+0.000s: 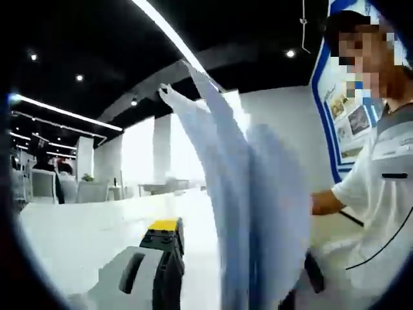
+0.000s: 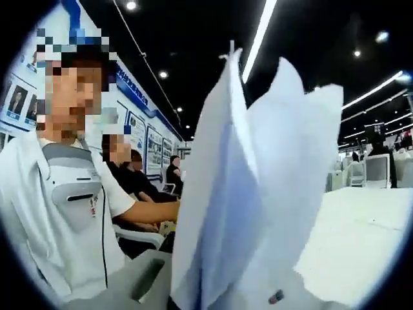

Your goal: Organize the stack of printing papers by aligning and flattening the scattered papers on the table

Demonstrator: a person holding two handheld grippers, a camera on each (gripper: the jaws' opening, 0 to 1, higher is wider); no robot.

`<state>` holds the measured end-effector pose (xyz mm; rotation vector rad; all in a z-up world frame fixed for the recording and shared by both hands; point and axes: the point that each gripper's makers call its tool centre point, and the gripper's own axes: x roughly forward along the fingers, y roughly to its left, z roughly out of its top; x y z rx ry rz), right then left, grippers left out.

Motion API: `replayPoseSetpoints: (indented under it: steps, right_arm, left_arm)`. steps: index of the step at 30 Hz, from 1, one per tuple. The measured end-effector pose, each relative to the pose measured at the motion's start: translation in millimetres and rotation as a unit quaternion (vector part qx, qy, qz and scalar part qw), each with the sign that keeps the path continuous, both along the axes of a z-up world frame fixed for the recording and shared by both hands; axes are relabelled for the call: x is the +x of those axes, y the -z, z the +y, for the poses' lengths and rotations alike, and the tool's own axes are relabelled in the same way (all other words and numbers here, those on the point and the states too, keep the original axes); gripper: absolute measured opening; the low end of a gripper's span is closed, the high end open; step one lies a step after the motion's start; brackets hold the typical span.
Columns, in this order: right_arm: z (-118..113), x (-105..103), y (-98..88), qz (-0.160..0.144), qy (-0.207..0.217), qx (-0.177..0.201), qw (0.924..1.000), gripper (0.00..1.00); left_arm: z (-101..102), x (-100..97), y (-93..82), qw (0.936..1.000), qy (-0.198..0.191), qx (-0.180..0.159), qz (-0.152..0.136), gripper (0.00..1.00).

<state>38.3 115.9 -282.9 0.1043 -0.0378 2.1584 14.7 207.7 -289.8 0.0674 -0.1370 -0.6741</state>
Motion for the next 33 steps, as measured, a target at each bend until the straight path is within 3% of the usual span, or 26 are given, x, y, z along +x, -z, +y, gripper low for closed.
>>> replayPoseSetpoints:
  steps: [1, 2, 4, 7, 8, 9, 10, 11, 12, 13, 14, 16, 17, 18, 19, 20, 21, 22, 23, 25, 27, 28, 29, 30, 32, 33]
  right_arm:
    - [7.2, 9.2, -1.6, -0.005, 0.027, -0.008, 0.9996, 0.0]
    - [7.9, 9.1, -6.4, -0.003, 0.023, -0.008, 0.9997, 0.0]
    - [11.1, 12.9, -20.5, 0.0, 0.028, -0.005, 0.9996, 0.0]
    - [18.2, 11.4, -35.9, 0.002, 0.023, -0.009, 0.9997, 0.01]
    - [19.4, 10.1, -35.1, 0.023, 0.017, -0.01, 0.9995, 0.09]
    - [20.8, 9.2, -31.8, 0.029, 0.009, -0.007, 0.9995, 0.21]
    - [24.4, 7.8, -17.0, 0.019, 0.007, -0.026, 0.9995, 0.24]
    - [27.9, 6.4, -2.1, 0.009, 0.005, -0.044, 0.999, 0.13]
    - [31.5, 5.0, 12.7, 0.0, 0.003, -0.063, 0.998, 0.01]
    - [34.9, 3.0, 8.3, 0.008, 0.003, -0.065, 0.9978, 0.0]
    - [38.0, 6.3, -1.8, -0.015, 0.018, -0.043, 0.9988, 0.0]
    - [34.1, 1.3, -13.1, -0.009, 0.007, -0.022, 0.9997, 0.0]
    - [32.1, -1.1, -18.8, -0.006, 0.002, -0.012, 0.9999, 0.0]
    - [30.2, -3.6, -24.5, -0.003, -0.003, -0.001, 1.0, 0.02]
    - [29.5, -2.5, -20.8, 0.003, -0.004, 0.003, 1.0, 0.14]
    - [29.4, -0.4, -12.8, -0.001, -0.003, -0.002, 1.0, 0.19]
    - [33.0, 7.4, 2.2, 0.0, 0.018, -0.026, 0.9995, 0.14]
    - [35.1, 10.1, 10.8, 0.002, 0.025, -0.046, 0.9986, 0.0]
    - [33.7, 5.7, 10.7, 0.006, 0.013, -0.053, 0.9985, 0.01]
    - [31.9, -0.8, -3.5, 0.005, 0.004, -0.026, 0.9996, 0.07]
    - [26.1, 1.6, -18.8, 0.002, 0.005, 0.022, 0.9997, 0.27]
    - [25.7, 5.6, -17.0, 0.005, 0.01, 0.024, 0.9997, 0.22]
    - [25.7, 7.7, -12.1, 0.004, 0.013, 0.016, 0.9998, 0.08]
    - [27.6, 14.4, -5.3, 0.005, 0.023, 0.002, 0.9997, 0.0]
    - [22.6, 2.7, -3.6, 0.024, -0.012, -0.018, 0.9995, 0.03]
    - [24.4, 3.0, -5.1, -0.004, -0.006, 0.011, 0.9999, 0.07]
  left_arm:
    - [-2.4, 0.0, -5.4, 0.9999, 0.009, -0.006, -0.003, 0.09]
    - [-2.6, -0.4, -11.1, 0.9997, 0.014, -0.018, -0.003, 0.06]
    - [-1.6, -1.9, -24.7, 0.9994, 0.022, -0.028, 0.003, 0.06]
    - [1.7, -4.6, -40.3, 0.9994, 0.03, -0.008, 0.011, 0.07]
    - [3.7, -5.5, -39.1, 0.9994, 0.034, -0.006, 0.009, 0.11]
    - [7.4, -4.8, -35.3, 0.9993, 0.035, -0.009, 0.01, 0.22]
    - [10.5, -3.4, -27.3, 0.9991, 0.032, -0.017, 0.021, 0.31]
    - [13.7, -1.9, -19.3, 0.9987, 0.03, -0.025, 0.032, 0.29]
    - [16.9, -0.5, -11.3, 0.9981, 0.027, -0.033, 0.043, 0.09]
    - [15.3, -1.7, -15.7, 0.9993, 0.021, -0.017, 0.027, 0.07]
    - [19.5, 1.0, -24.5, 0.9999, 0.008, -0.004, 0.007, 0.06]
    - [19.3, -2.6, -30.5, 0.9996, 0.018, -0.018, 0.007, 0.07]
    - [19.2, -4.3, -33.5, 0.9994, 0.023, -0.025, 0.006, 0.12]
    - [19.1, -6.1, -36.5, 0.999, 0.028, -0.033, 0.006, 0.28]
    - [24.7, -3.1, -26.3, 0.9994, 0.014, -0.031, 0.013, 0.35]
    - [25.8, -4.3, -18.2, 0.9992, 0.016, -0.031, 0.018, 0.28]
    - [25.3, -6.2, -4.9, 0.9988, 0.022, -0.024, 0.036, 0.13]
    - [24.8, -6.0, -2.6, 0.9992, 0.018, -0.023, 0.029, 0.07]
    - [26.0, -5.3, -2.4, 0.9998, 0.012, -0.004, 0.018, 0.08]
    - [24.2, -6.8, -12.8, 0.9999, 0.012, -0.008, 0.007, 0.13]
    - [22.9, -13.0, -20.9, 0.9995, 0.022, -0.024, -0.002, 0.27]
    - [22.9, -12.9, -20.0, 0.9994, 0.023, -0.026, -0.001, 0.26]
    - [23.4, -14.0, -14.2, 0.9991, 0.026, -0.03, 0.012, 0.2]
    - [24.2, -12.2, -8.8, 0.9993, 0.024, -0.025, 0.018, 0.06]
    - [27.7, -8.9, -6.4, 1.0, 0.006, 0.002, 0.0, 0.1]
    - [25.7, -9.0, -7.6, 0.9999, 0.013, -0.012, -0.001, 0.18]
